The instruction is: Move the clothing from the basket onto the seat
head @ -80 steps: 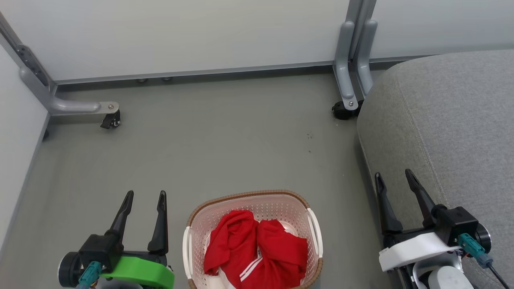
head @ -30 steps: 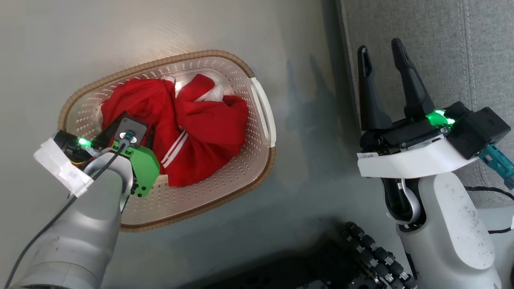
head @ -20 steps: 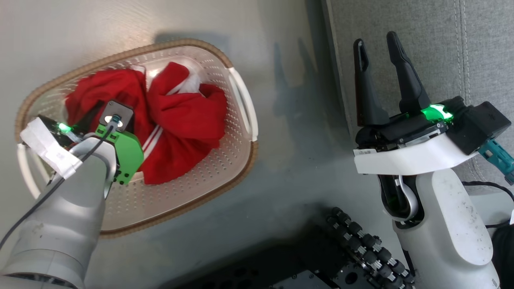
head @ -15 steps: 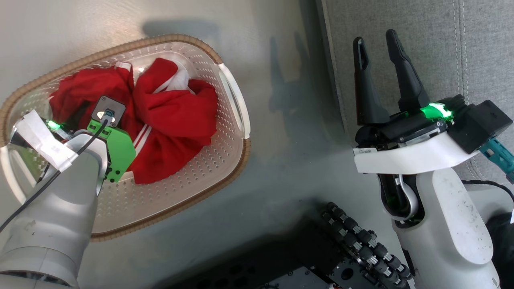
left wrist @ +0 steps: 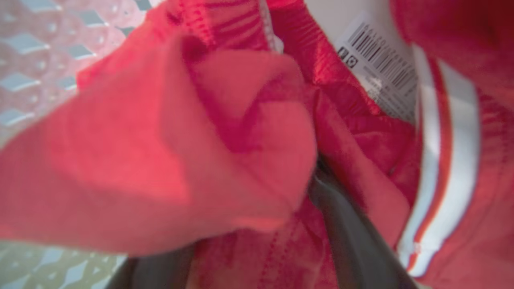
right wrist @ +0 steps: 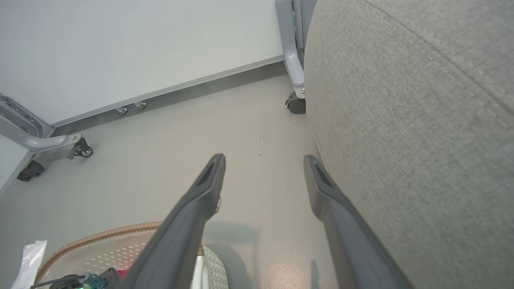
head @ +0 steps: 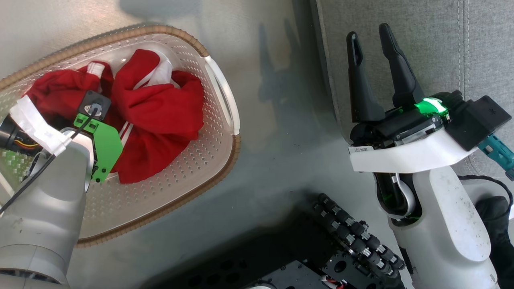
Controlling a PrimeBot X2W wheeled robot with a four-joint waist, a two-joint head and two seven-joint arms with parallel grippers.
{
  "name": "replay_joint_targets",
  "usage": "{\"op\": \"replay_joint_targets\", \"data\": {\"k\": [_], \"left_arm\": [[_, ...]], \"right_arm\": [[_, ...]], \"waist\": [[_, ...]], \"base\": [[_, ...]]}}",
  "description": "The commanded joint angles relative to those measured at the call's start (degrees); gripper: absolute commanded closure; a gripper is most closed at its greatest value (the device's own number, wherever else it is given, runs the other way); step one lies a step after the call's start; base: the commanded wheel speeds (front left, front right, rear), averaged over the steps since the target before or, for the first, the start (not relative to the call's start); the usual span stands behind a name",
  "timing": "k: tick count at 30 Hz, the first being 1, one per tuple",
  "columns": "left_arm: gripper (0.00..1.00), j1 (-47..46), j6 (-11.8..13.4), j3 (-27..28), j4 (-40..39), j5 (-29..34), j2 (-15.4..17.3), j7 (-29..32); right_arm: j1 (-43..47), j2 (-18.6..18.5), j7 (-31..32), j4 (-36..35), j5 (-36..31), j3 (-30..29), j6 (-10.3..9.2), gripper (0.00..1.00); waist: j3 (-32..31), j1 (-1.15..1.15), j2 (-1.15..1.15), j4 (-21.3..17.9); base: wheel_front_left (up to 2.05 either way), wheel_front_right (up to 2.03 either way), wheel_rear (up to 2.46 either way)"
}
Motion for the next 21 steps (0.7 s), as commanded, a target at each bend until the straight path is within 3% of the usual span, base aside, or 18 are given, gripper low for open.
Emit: {"op": "replay_joint_targets", "data": {"k": [1,2,3,11,21], "left_arm": [[0.41,-0.6,0.4,0.2,0.3,-0.9,0.9,1.1],[0.74,-0.5,0.2,0.1,0.3,-0.8,1.0,2.0],[1.0,-0.4,0.1,0.0,0.3,-0.8,1.1,2.2],[1.0,-0.2,-0.3,-0.7,0.3,-1.4,0.7,2.9],[1.0,2.0,-2.3,-1.4,-0.5,-3.2,-2.2,-5.0]], "right_arm": [[-0.5,0.0,-0.2,-0.3,0.4,0.1,0.0,0.0],[-0.5,0.0,-0.2,-0.4,0.5,0.1,0.0,0.0],[-0.5,0.0,-0.2,-0.4,0.4,0.0,0.0,0.0],[-0.3,0.0,-0.2,-0.5,-0.4,-0.8,0.0,0.0],[1.1,0.0,-0.2,0.1,-3.6,-2.4,0.0,0.0]], "waist": [[0.3,0.0,0.0,-0.3],[0.4,0.0,0.0,-0.5],[0.4,0.0,0.0,-0.5],[-0.2,0.0,0.0,-0.2],[-6.2,0.0,0.0,2.9]], "base": [[0.0,0.0,0.0],[0.0,0.0,0.0],[0.0,0.0,0.0],[0.0,0.0,0.0],[0.0,0.0,0.0]]}}
